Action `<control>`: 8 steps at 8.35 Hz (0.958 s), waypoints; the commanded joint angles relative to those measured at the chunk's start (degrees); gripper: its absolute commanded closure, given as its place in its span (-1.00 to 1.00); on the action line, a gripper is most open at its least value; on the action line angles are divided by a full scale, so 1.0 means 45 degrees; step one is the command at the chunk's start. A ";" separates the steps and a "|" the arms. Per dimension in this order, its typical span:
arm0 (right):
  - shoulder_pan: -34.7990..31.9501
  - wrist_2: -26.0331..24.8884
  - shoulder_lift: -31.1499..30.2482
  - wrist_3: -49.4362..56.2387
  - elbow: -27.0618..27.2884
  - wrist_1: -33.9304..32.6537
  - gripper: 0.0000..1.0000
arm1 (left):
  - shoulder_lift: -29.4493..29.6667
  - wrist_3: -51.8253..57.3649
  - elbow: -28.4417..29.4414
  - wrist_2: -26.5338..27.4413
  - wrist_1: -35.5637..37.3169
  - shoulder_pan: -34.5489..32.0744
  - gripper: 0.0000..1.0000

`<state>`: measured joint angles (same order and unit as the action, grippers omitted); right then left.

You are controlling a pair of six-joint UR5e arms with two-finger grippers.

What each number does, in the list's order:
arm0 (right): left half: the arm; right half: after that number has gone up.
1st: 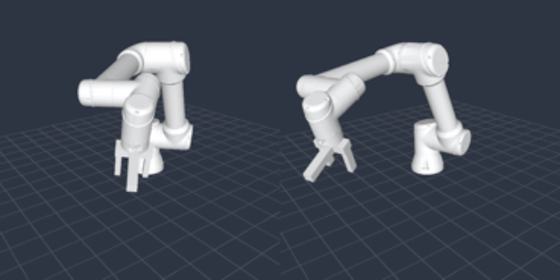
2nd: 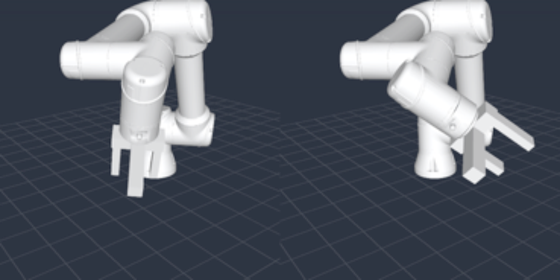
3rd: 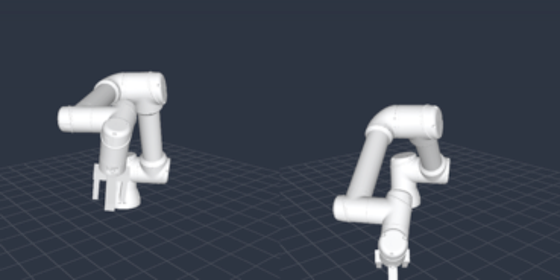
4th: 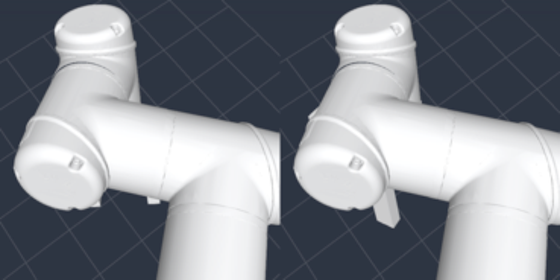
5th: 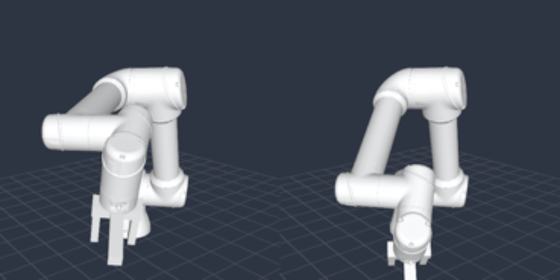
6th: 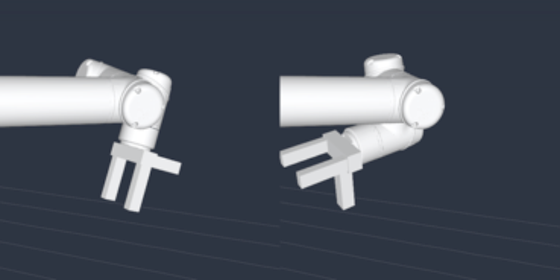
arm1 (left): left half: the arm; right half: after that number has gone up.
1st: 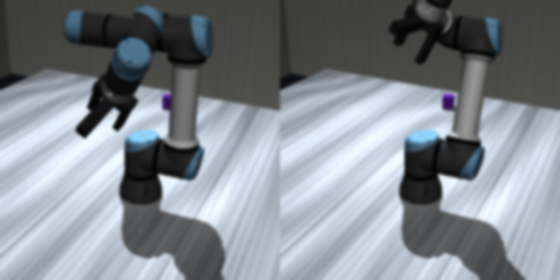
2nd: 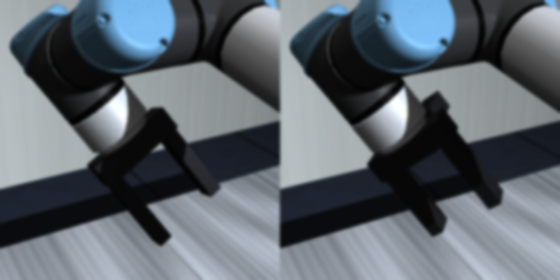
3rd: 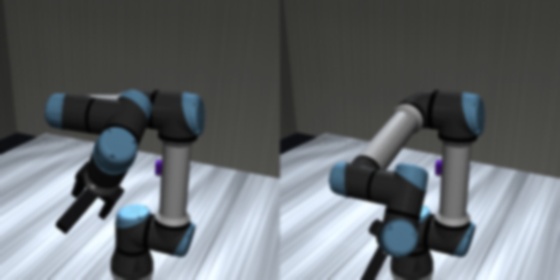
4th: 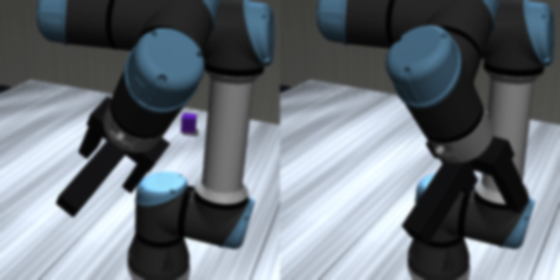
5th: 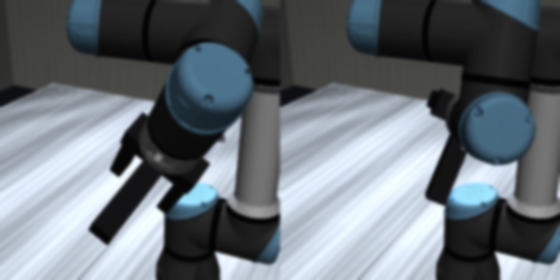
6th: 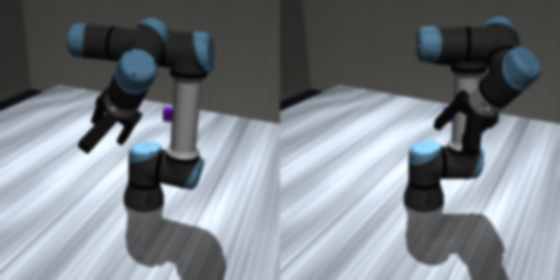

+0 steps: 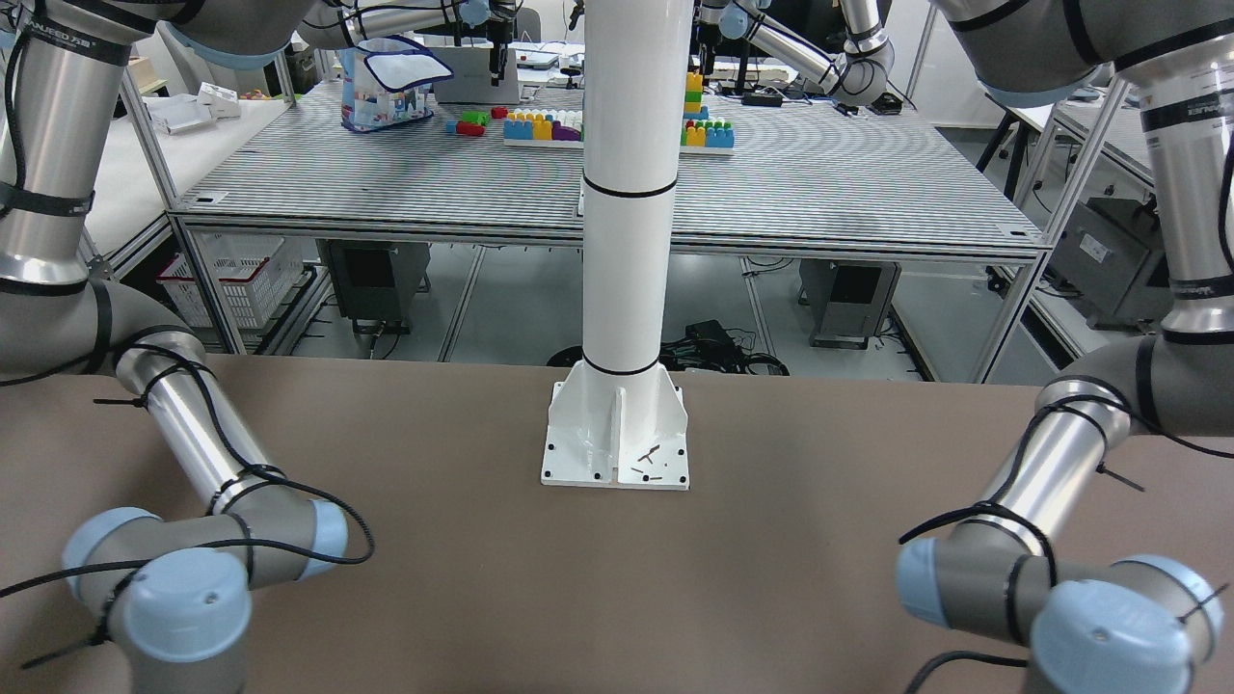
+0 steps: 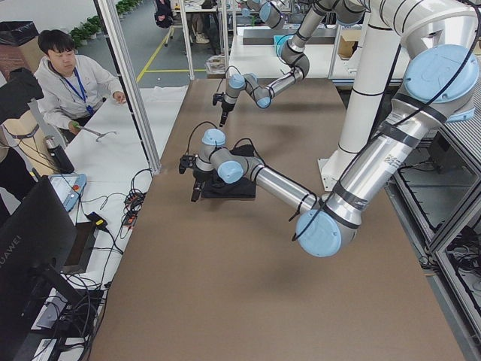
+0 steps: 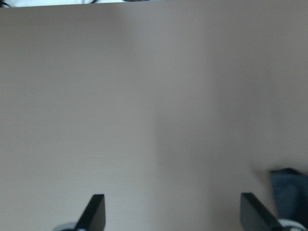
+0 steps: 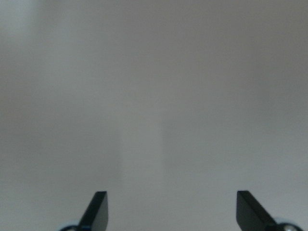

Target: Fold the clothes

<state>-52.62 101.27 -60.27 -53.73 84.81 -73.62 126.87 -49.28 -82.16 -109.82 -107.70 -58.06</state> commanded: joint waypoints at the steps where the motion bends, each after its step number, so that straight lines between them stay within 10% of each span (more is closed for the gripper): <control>1: -0.3039 0.0267 -0.3120 0.6972 0.1363 -0.0008 -0.88 | -0.3183 0.5284 -0.1097 -0.0049 0.0008 -0.2672 -1.00; 4: -0.6130 0.0132 -0.5137 1.1864 0.2285 -0.0066 -0.88 | -0.4810 1.0702 -0.1079 0.0010 0.0028 -0.6131 -1.00; 8: -0.7896 -0.2285 -0.7678 1.5103 0.3454 0.0458 -0.88 | -0.7681 1.1751 -0.1897 0.0572 -0.1353 -0.7664 -1.00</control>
<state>-85.86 96.99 -89.44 9.87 96.97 -73.23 98.19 2.14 -88.94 -109.31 -109.75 -90.35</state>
